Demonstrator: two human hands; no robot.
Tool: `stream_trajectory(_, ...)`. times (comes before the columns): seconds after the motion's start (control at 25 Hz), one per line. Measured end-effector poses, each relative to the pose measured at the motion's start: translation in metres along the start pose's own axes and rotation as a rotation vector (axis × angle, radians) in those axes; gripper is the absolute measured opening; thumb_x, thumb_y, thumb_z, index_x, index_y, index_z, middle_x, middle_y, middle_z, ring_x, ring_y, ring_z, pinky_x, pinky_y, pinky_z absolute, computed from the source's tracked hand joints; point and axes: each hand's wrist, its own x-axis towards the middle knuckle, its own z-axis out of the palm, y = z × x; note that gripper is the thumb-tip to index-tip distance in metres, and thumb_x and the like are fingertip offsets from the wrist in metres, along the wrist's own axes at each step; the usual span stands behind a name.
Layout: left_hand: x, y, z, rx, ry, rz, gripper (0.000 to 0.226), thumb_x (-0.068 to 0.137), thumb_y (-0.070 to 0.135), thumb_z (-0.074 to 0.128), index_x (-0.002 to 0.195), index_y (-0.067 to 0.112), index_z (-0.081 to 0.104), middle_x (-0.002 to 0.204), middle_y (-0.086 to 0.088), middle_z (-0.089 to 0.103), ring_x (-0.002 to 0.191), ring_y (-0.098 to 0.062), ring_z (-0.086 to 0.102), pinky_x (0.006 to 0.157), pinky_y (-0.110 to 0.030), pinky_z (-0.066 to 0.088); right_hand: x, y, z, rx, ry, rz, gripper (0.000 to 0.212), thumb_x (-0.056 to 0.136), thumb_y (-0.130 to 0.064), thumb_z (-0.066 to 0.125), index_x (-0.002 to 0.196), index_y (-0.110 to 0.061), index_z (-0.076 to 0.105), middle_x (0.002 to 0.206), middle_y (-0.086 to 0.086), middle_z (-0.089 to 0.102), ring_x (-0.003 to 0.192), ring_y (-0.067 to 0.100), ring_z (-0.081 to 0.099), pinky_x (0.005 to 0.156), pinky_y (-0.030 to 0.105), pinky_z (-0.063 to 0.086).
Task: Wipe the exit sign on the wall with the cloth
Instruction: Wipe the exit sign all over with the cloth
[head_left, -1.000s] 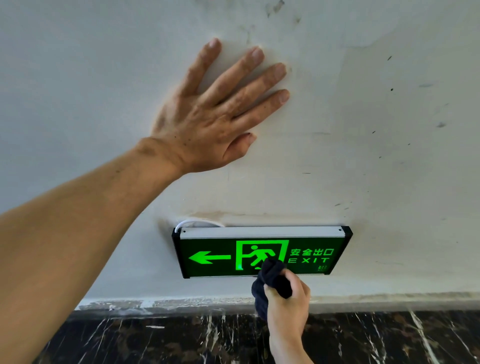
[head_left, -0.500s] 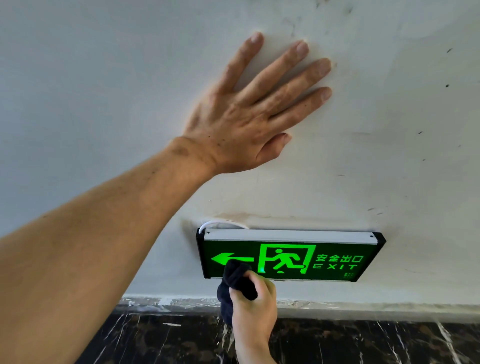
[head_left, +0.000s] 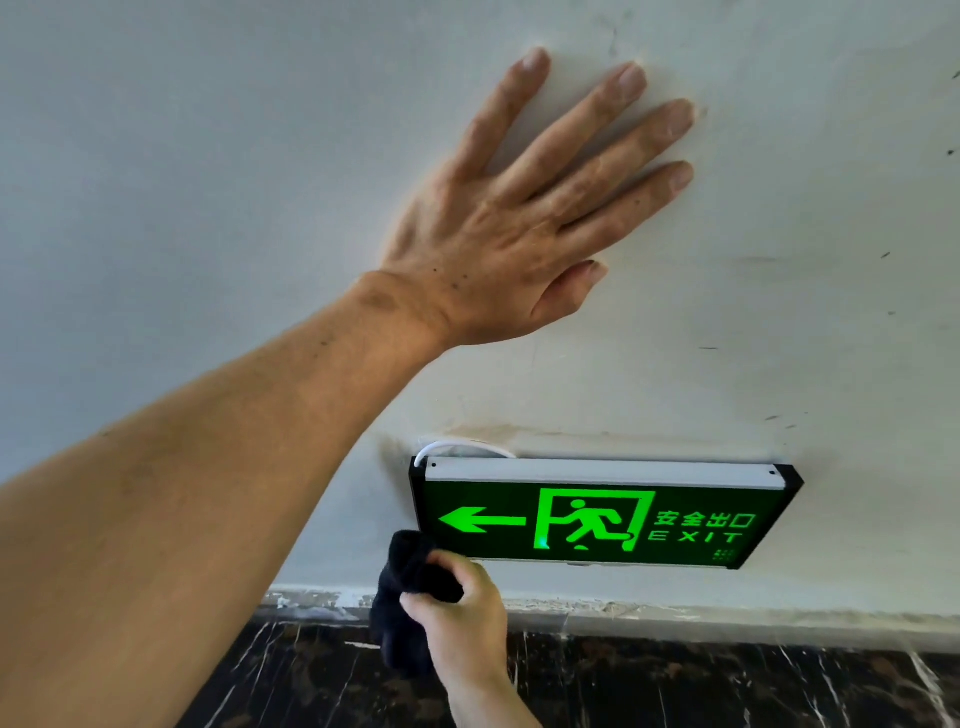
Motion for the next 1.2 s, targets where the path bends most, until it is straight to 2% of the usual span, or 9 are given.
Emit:
stream_trajectory(0.08,-0.001,0.000,0.000,0.021,0.004,-0.006,0.060,0.096,0.039,0.045,0.151,0.017,0.035,0.154,-0.007,0.038,0.139,-0.035,0.037,0.109,-0.062,0.025,-0.006,0.002,-0.005,-0.038,-0.083,0.026,0.037,0.054,-0.032,0.074,0.090,-0.042,0.068,0.101,-0.013,0.068,0.092,0.002,0.064,0.086,0.026,0.053)
stream_trajectory(0.16,-0.001,0.001,-0.001,0.022,0.002,-0.007,0.059,0.096,0.038,0.045,0.151,0.018,0.036,0.154,-0.007,0.038,0.139,-0.034,0.036,0.109,-0.062,0.024,-0.013,0.002,-0.016,-0.033,-0.102,0.028,0.041,0.053,-0.033,0.072,0.094,-0.039,0.069,0.103,-0.011,0.067,0.092,0.003,0.064,0.087,0.027,0.053)
stream_trajectory(0.4,-0.001,0.004,-0.002,-0.024,0.005,-0.041,0.058,0.095,0.033,0.049,0.150,0.018,0.040,0.154,-0.006,0.037,0.140,-0.032,0.034,0.109,-0.062,0.022,-0.033,-0.006,-0.075,0.030,0.021,-0.006,0.043,0.048,-0.031,0.074,0.091,-0.038,0.071,0.095,-0.004,0.074,0.088,0.009,0.068,0.088,0.034,0.054)
stream_trajectory(0.6,-0.001,0.011,-0.014,-0.133,-0.098,-0.106,0.057,0.095,0.026,0.046,0.151,0.017,0.037,0.156,-0.007,0.032,0.143,-0.032,0.026,0.113,-0.061,0.019,-0.050,-0.031,-0.132,0.171,0.097,-0.085,0.032,0.063,-0.004,0.080,0.087,-0.025,0.073,0.079,-0.008,0.077,0.074,0.003,0.069,0.067,0.015,0.052)
stream_trajectory(0.76,-0.004,0.060,-0.050,-0.411,-0.173,-0.286,0.055,0.093,0.030,0.043,0.145,0.012,0.046,0.155,-0.012,0.035,0.142,-0.033,0.029,0.115,-0.055,0.021,-0.060,-0.053,-0.164,0.325,0.173,-0.094,0.029,0.069,0.006,0.078,0.086,-0.018,0.075,0.079,0.000,0.078,0.074,0.011,0.069,0.071,0.025,0.052)
stream_trajectory(0.84,-0.023,0.103,-0.075,-0.687,-0.269,-0.509,0.053,0.096,0.036,0.039,0.145,0.019,0.045,0.156,-0.005,0.034,0.144,-0.024,0.029,0.118,-0.042,0.021,-0.065,-0.064,-0.177,0.369,0.187,-0.115,0.026,0.072,0.004,0.075,0.089,-0.015,0.075,0.081,0.003,0.078,0.075,0.013,0.069,0.070,0.025,0.052)
stream_trajectory(0.96,-0.051,0.151,-0.111,-1.394,-0.539,-1.127,0.040,0.097,0.062,0.030,0.135,0.053,0.037,0.150,0.021,0.035,0.139,0.006,0.028,0.115,-0.017,0.023,-0.073,-0.080,-0.190,0.392,0.187,-0.153,0.023,0.074,0.000,0.074,0.093,-0.013,0.074,0.085,0.006,0.078,0.077,0.013,0.070,0.064,0.019,0.053)
stream_trajectory(1.08,-0.069,0.178,-0.132,-2.077,-0.607,-1.636,0.050,0.080,0.060,0.046,0.128,0.047,0.053,0.133,0.013,0.060,0.125,-0.004,0.053,0.109,-0.034,0.042,-0.077,-0.087,-0.189,0.326,0.184,-0.159,0.017,0.075,-0.008,0.076,0.088,-0.018,0.074,0.083,0.005,0.077,0.079,0.017,0.071,0.067,0.025,0.053)
stream_trajectory(1.2,-0.077,0.184,-0.143,-2.335,-0.528,-1.877,0.040,0.091,0.038,0.063,0.128,0.024,0.058,0.121,-0.005,0.070,0.112,-0.023,0.066,0.087,-0.042,0.056,-0.081,-0.089,-0.179,0.151,0.192,-0.162,0.013,0.073,-0.016,0.079,0.079,-0.025,0.071,0.078,0.004,0.076,0.081,0.025,0.070,0.075,0.041,0.056)
